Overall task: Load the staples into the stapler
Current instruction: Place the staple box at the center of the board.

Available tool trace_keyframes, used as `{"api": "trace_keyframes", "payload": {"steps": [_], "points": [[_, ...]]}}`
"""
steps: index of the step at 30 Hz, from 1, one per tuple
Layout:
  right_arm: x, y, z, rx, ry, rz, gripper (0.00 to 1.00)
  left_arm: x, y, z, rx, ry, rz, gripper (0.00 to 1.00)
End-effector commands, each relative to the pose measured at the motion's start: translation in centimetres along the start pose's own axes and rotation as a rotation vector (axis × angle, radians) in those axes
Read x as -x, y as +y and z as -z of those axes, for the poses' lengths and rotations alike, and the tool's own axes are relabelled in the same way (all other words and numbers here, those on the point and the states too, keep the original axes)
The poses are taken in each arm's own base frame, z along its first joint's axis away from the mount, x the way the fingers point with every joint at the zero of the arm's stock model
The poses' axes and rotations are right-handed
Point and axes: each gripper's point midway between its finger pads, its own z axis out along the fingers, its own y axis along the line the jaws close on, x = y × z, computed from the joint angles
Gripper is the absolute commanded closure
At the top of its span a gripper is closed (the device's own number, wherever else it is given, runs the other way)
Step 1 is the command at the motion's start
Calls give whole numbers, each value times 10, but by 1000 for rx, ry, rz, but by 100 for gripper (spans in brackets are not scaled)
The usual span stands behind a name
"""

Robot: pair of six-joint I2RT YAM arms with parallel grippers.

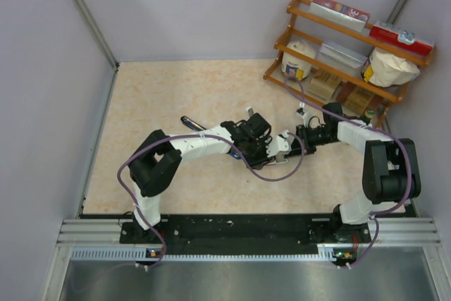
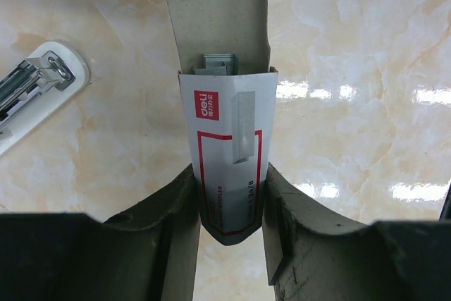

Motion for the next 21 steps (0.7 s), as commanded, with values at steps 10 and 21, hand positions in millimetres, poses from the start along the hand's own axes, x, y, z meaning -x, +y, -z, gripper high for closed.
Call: {"api": "trace_keyframes", "payload": {"steps": [10, 21], "points": [[6, -16, 4, -41, -4, 6, 100, -18, -6, -19, -29, 43, 39, 59], [-2, -29, 0, -76, 28, -16, 100, -22, -4, -28, -25, 56, 48, 56]]}}
